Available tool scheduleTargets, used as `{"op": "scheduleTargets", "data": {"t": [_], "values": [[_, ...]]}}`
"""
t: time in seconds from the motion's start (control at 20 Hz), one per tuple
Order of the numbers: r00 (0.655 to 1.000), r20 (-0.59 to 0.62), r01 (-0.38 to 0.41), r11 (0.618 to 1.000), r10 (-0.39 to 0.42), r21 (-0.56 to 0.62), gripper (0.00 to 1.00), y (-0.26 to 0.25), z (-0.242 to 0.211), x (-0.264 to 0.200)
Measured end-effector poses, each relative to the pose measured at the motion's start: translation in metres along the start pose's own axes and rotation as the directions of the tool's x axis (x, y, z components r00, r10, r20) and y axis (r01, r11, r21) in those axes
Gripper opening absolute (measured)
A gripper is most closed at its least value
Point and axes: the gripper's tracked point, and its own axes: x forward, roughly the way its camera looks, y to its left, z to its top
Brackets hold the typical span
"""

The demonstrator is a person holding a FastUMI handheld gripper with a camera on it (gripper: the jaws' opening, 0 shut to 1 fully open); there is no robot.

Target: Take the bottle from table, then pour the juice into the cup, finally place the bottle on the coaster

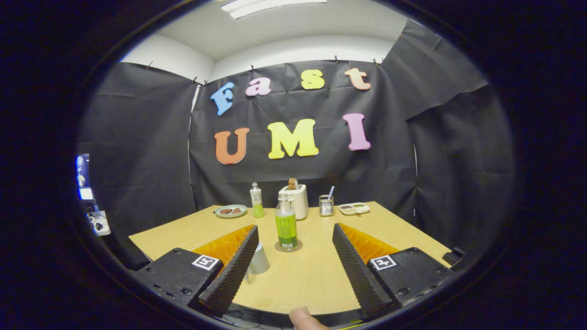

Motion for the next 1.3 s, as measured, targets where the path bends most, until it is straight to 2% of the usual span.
{"op": "scheduleTargets", "data": {"t": [0.2,0.3,0.5,0.6,0.85,1.05,1.3], "values": [[0.998,0.062,-0.011,0.997,0.007,0.073,1.00,-0.014,0.011,-0.017],[0.997,0.074,-0.034,0.998,0.030,0.060,1.00,-0.011,0.011,-0.025],[0.993,0.106,0.053,0.998,-0.056,0.033,1.00,-0.036,0.015,-0.033],[0.988,0.131,0.073,0.997,-0.075,0.021,1.00,-0.039,0.019,-0.037],[0.994,0.079,0.070,0.997,-0.073,0.038,1.00,-0.044,0.002,-0.032],[0.998,0.055,0.024,0.997,-0.028,0.071,1.00,-0.038,-0.002,-0.032],[0.995,0.085,0.049,0.998,-0.051,0.034,1.00,-0.038,0.003,-0.037]]}}
